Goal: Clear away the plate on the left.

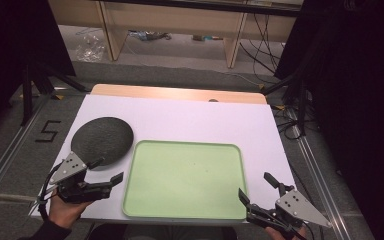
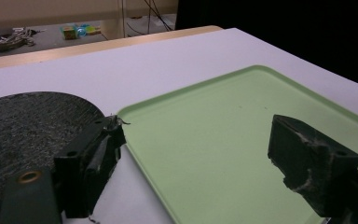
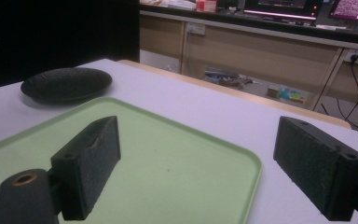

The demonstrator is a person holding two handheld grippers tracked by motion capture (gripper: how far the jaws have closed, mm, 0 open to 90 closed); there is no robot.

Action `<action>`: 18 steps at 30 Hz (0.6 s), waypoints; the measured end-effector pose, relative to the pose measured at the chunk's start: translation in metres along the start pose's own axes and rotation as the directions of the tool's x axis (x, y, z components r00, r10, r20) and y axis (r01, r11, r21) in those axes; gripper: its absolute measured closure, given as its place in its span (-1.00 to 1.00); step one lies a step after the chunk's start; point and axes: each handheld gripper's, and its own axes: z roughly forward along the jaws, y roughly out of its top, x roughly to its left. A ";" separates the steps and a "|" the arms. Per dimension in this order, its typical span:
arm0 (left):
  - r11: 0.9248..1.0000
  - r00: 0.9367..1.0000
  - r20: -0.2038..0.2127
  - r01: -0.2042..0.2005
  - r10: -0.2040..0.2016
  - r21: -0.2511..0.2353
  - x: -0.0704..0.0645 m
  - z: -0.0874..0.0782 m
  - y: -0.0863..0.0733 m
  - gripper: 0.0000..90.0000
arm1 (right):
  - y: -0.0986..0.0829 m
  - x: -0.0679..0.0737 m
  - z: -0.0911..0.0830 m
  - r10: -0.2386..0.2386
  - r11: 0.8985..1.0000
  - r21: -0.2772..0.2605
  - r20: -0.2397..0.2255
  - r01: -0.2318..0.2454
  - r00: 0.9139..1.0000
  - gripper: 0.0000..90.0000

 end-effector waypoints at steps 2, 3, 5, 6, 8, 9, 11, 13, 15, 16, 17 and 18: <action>1.000 1.000 -0.003 -0.003 0.003 0.005 0.001 0.000 0.000 -0.63 | 0.000 0.000 0.000 0.002 1.000 -0.003 -0.003 -0.002 1.000 -0.66; 1.000 1.000 -0.006 0.000 0.000 0.007 0.001 0.001 0.000 -0.63 | 0.000 0.000 0.000 0.002 1.000 -0.003 -0.003 -0.002 1.000 -0.66; 1.000 1.000 -0.006 0.001 -0.001 0.007 0.002 0.002 0.001 -0.63 | 0.000 0.000 0.000 -0.001 1.000 0.009 -0.007 0.001 1.000 -0.66; 1.000 1.000 -0.006 -0.001 0.001 0.009 0.003 0.002 0.001 -0.63 | 0.000 0.000 0.000 0.003 1.000 0.002 -0.008 -0.003 1.000 -0.66; 1.000 1.000 0.001 0.011 -0.011 0.007 0.005 0.003 0.001 -0.63 | 0.000 0.001 0.000 0.001 1.000 0.000 -0.008 -0.001 1.000 -0.66; 1.000 1.000 0.006 0.014 -0.015 0.008 0.006 0.003 0.002 -0.63 | 0.000 0.001 0.000 0.001 1.000 0.000 -0.008 -0.001 1.000 -0.66; 1.000 1.000 0.003 0.019 -0.019 0.012 0.007 0.005 0.002 -0.63 | 0.000 0.000 -0.001 -0.004 1.000 0.015 -0.006 0.004 1.000 -0.66; 0.999 0.999 -0.004 0.036 -0.036 0.013 0.008 0.008 0.003 -0.63 | 0.001 0.000 -0.001 -0.005 1.000 0.014 -0.005 0.005 1.000 -0.66; 1.000 1.000 -0.002 0.011 -0.011 0.019 0.012 0.011 0.004 -0.63 | 0.000 0.000 0.000 0.000 1.000 0.012 -0.010 0.000 1.000 -0.66; 1.000 1.000 -0.005 0.016 -0.016 0.021 0.012 0.013 0.005 -0.63 | 0.000 0.001 0.000 -0.002 1.000 0.011 -0.007 0.002 1.000 -0.66; 0.999 1.000 -0.005 0.012 -0.012 0.030 0.014 0.015 0.005 -0.63 | 0.000 0.001 0.000 -0.002 1.000 0.011 -0.007 0.002 1.000 -0.66; 0.999 1.000 -0.005 0.019 -0.019 0.033 0.016 0.016 0.006 -0.63 | 0.000 0.001 0.000 -0.002 1.000 0.010 -0.006 0.003 1.000 -0.66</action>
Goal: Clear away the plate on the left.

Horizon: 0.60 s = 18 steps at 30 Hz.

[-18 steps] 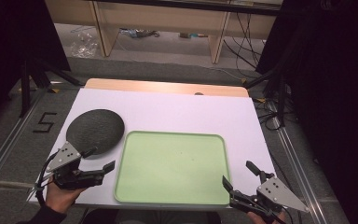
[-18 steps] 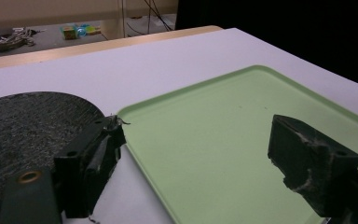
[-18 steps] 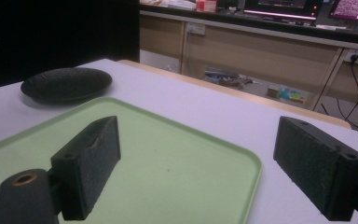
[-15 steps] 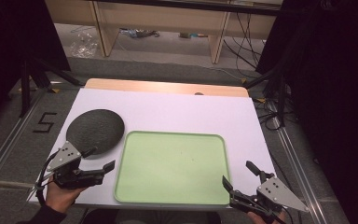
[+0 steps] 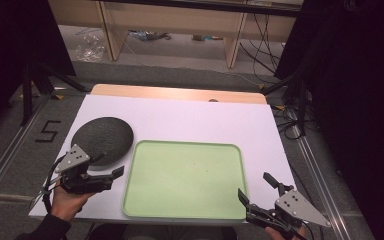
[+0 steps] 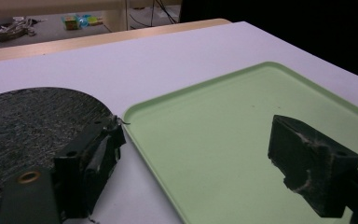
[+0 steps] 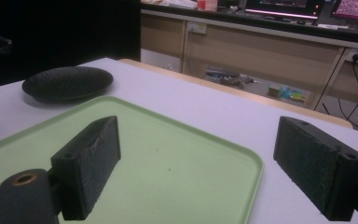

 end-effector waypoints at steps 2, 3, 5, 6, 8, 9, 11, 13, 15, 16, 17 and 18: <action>1.000 1.000 -0.002 0.005 -0.005 0.000 0.004 0.002 0.002 -0.63 | 0.000 0.000 0.000 0.001 1.000 0.004 0.002 -0.001 1.000 -0.66; 1.000 1.000 -0.001 0.009 -0.009 0.003 0.006 0.004 0.003 -0.64 | 0.000 0.000 0.000 0.000 1.000 0.008 0.004 0.000 1.000 -0.66; 1.000 1.000 -0.003 0.030 -0.030 0.006 0.012 0.007 0.005 -0.63 | 0.000 0.000 0.000 0.001 1.000 0.008 0.002 -0.001 1.000 -0.66; 0.999 0.999 -0.006 0.042 -0.042 0.010 0.015 0.009 0.005 -0.63 | 0.000 0.000 0.000 0.001 1.000 0.008 0.002 -0.001 1.000 -0.66; 0.998 0.998 -0.007 0.067 -0.067 0.013 0.022 0.014 0.006 -0.63 | 0.000 0.000 0.000 0.002 1.000 0.006 0.005 -0.002 1.000 -0.66; 0.997 0.997 -0.014 0.073 -0.073 0.014 0.026 0.016 0.007 -0.63 | 0.000 0.000 0.000 0.002 1.000 0.006 0.005 -0.002 1.000 -0.66; 0.997 0.997 -0.015 0.077 -0.076 0.029 0.032 0.021 0.009 -0.64 | 0.000 0.000 0.000 0.004 1.000 0.005 0.003 -0.004 1.000 -0.66; 0.996 0.998 -0.017 0.062 -0.061 0.068 0.038 0.027 0.009 -0.64 | 0.000 0.000 0.001 0.006 1.000 -0.002 -0.001 -0.006 1.000 -0.66; 0.994 0.997 -0.026 0.070 -0.068 0.080 0.043 0.032 0.009 -0.64 | 0.000 -0.001 0.000 0.000 1.000 0.000 0.002 0.000 1.000 -0.66; 0.993 0.996 -0.030 0.081 -0.078 0.086 0.045 0.035 0.009 -0.63 | 0.000 0.000 0.001 0.003 1.000 -0.006 0.005 -0.003 1.000 -0.66; 0.992 0.996 -0.036 0.081 -0.078 0.093 0.048 0.037 0.010 -0.63 | 0.000 0.000 0.001 0.003 1.000 -0.006 0.005 -0.003 1.000 -0.66; 0.991 0.995 -0.040 0.090 -0.086 0.099 0.052 0.039 0.011 -0.63 | 0.000 0.000 0.001 0.008 1.000 -0.008 -0.002 -0.008 1.000 -0.66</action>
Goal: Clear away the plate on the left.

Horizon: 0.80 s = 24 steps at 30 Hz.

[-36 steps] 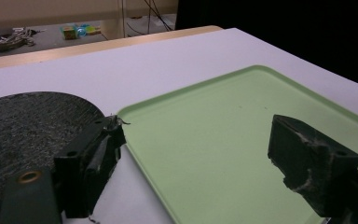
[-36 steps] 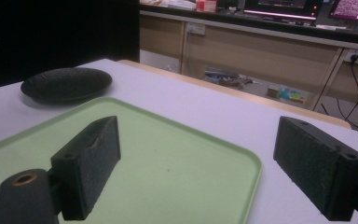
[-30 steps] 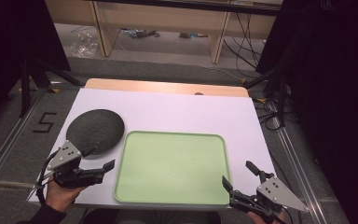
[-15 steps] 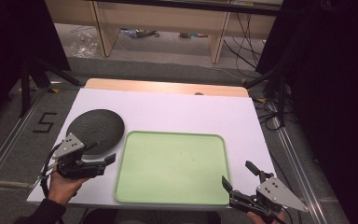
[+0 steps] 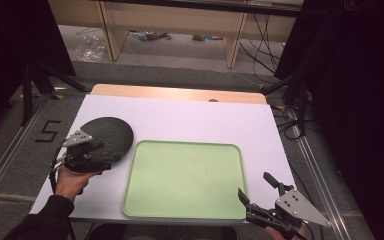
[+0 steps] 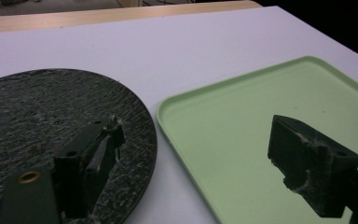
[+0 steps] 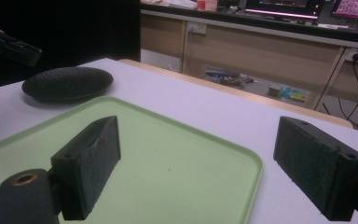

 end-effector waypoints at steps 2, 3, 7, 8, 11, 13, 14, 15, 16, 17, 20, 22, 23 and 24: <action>1.000 1.000 -0.008 0.018 -0.018 0.003 0.007 0.005 0.002 -0.64 | 0.000 0.000 -0.001 -0.006 1.000 0.008 0.002 0.006 1.000 -0.66; 1.000 1.000 -0.012 0.028 -0.028 0.007 0.010 0.006 0.002 -0.63 | 0.000 0.000 -0.001 -0.005 1.000 0.004 0.000 0.005 1.000 -0.66; 0.999 0.998 -0.041 0.040 -0.040 0.010 0.022 0.012 0.005 -0.63 | 0.001 0.000 -0.001 -0.008 1.000 0.013 0.003 0.008 1.000 -0.66; 0.999 0.998 -0.046 0.041 -0.040 0.013 0.025 0.013 0.006 -0.63 | 0.001 0.000 -0.001 -0.008 1.000 0.013 0.003 0.008 1.000 -0.66; 0.999 0.997 -0.067 0.038 -0.037 0.024 0.034 0.015 0.009 -0.63 | 0.000 0.000 -0.001 -0.003 1.000 0.008 0.007 0.003 1.000 -0.66; 0.998 0.996 -0.070 0.051 -0.049 0.026 0.040 0.015 0.011 -0.63 | 0.000 0.000 -0.001 -0.002 1.000 0.001 0.003 0.002 1.000 -0.66; 0.998 0.996 -0.076 0.056 -0.053 0.029 0.043 0.015 0.012 -0.63 | 0.000 0.000 -0.001 -0.002 1.000 0.001 0.003 0.002 1.000 -0.66; 0.998 0.996 -0.069 0.065 -0.063 0.025 0.047 0.015 0.012 -0.63 | 0.000 0.000 -0.001 0.000 1.000 0.004 0.003 0.000 1.000 -0.66; 0.996 0.996 -0.058 0.073 -0.071 0.040 0.051 0.015 0.013 -0.63 | 0.000 0.000 -0.001 0.001 1.000 0.003 0.001 -0.001 1.000 -0.66; 0.995 0.996 -0.048 0.073 -0.070 0.069 0.055 0.014 0.014 -0.62 | 0.000 0.000 -0.001 -0.002 1.000 0.001 0.002 0.002 1.000 -0.66; 0.994 0.995 -0.061 0.088 -0.084 0.068 0.064 0.012 0.014 -0.61 | 0.000 0.000 -0.001 -0.005 1.000 0.010 0.003 0.005 1.000 -0.66; 0.992 0.993 -0.067 0.107 -0.102 0.073 0.073 0.011 0.013 -0.60 | 0.000 0.001 -0.001 -0.008 1.000 0.010 -0.003 0.008 1.000 -0.66; 0.989 0.990 -0.067 0.129 -0.124 0.073 0.079 0.011 0.013 -0.60 | 0.001 0.001 -0.002 -0.012 1.000 0.013 -0.002 0.012 1.000 -0.66; 0.988 0.990 -0.066 0.130 -0.125 0.085 0.083 0.010 0.012 -0.61 | 0.001 0.001 -0.001 -0.012 1.000 0.015 -0.002 0.012 1.000 -0.66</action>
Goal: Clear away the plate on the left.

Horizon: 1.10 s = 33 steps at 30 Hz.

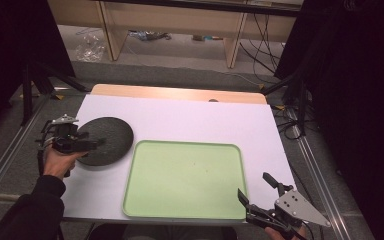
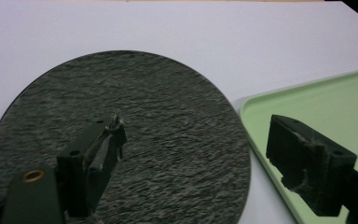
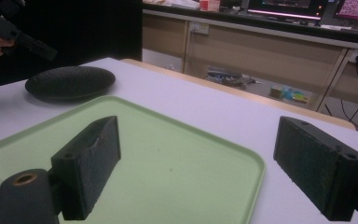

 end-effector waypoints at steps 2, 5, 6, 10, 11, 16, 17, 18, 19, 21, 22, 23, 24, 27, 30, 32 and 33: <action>1.000 1.000 -0.005 0.022 -0.022 -0.004 0.007 0.000 0.000 -0.60 | 0.000 0.000 0.000 0.001 1.000 -0.003 -0.002 -0.001 1.000 -0.66; 0.999 0.999 -0.039 0.029 -0.028 0.024 0.019 -0.002 -0.001 -0.58 | 0.000 0.000 0.000 0.002 1.000 -0.002 0.000 -0.002 1.000 -0.66; 0.999 0.998 -0.037 0.045 -0.044 0.023 0.023 -0.003 -0.001 -0.58 | 0.000 0.000 0.000 0.003 1.000 0.000 0.002 -0.003 1.000 -0.66; 0.995 0.994 -0.052 0.100 -0.098 0.022 0.036 -0.004 -0.004 -0.58 | 0.000 0.000 0.000 0.001 1.000 -0.002 -0.001 -0.001 1.000 -0.66; 0.994 0.993 -0.058 0.107 -0.106 0.014 0.039 -0.004 -0.005 -0.57 | 0.000 0.000 0.000 0.002 1.000 0.000 0.000 -0.002 1.000 -0.66; 0.987 0.985 -0.054 0.163 -0.163 -0.003 0.051 -0.006 -0.007 -0.56 | 0.000 0.000 0.000 0.003 1.000 -0.003 -0.004 -0.003 1.000 -0.66; 0.987 0.985 -0.062 0.162 -0.161 0.009 0.054 -0.007 -0.007 -0.56 | 0.000 0.000 0.000 -0.001 1.000 -0.001 -0.002 0.001 1.000 -0.66; 0.985 0.983 -0.065 0.175 -0.174 0.007 0.056 -0.006 -0.008 -0.56 | 0.000 0.000 0.000 -0.001 1.000 -0.001 -0.002 0.001 1.000 -0.66; 0.983 0.981 -0.069 0.181 -0.180 0.009 0.058 -0.006 -0.008 -0.56 | 0.000 0.000 0.000 -0.002 1.000 -0.002 -0.003 0.002 1.000 -0.66; 0.981 0.978 -0.080 0.191 -0.190 0.006 0.062 -0.006 -0.010 -0.56 | 0.000 0.000 0.000 0.003 1.000 0.000 -0.001 -0.003 1.000 -0.66; 0.981 0.978 -0.082 0.193 -0.192 0.012 0.064 -0.007 -0.010 -0.56 | 0.000 0.000 0.000 0.003 1.000 0.000 -0.001 -0.003 1.000 -0.66; 0.979 0.975 -0.092 0.205 -0.203 0.010 0.066 -0.007 -0.011 -0.56 | 0.000 0.000 0.000 0.002 1.000 -0.004 -0.005 -0.002 1.000 -0.66; 0.978 0.974 -0.088 0.209 -0.208 0.007 0.067 -0.006 -0.011 -0.56 | 0.000 0.000 0.000 -0.001 1.000 -0.001 -0.003 0.001 1.000 -0.66; 0.975 0.972 -0.090 0.221 -0.219 0.018 0.070 -0.004 -0.013 -0.53 | 0.000 0.000 0.000 0.000 1.000 -0.002 -0.006 0.000 1.000 -0.66; 0.973 0.970 -0.097 0.227 -0.222 0.040 0.074 -0.002 -0.015 -0.51 | 0.000 0.000 0.000 -0.002 1.000 0.000 -0.004 0.002 1.000 -0.66; 0.969 0.966 -0.105 0.241 -0.235 0.052 0.078 -0.001 -0.017 -0.49 | 0.000 0.000 0.000 -0.002 1.000 0.002 -0.004 0.002 1.000 -0.66; 0.963 0.960 -0.109 0.264 -0.257 0.054 0.079 -0.001 -0.018 -0.48 | 0.000 0.000 0.000 -0.002 1.000 0.000 -0.004 0.002 1.000 -0.66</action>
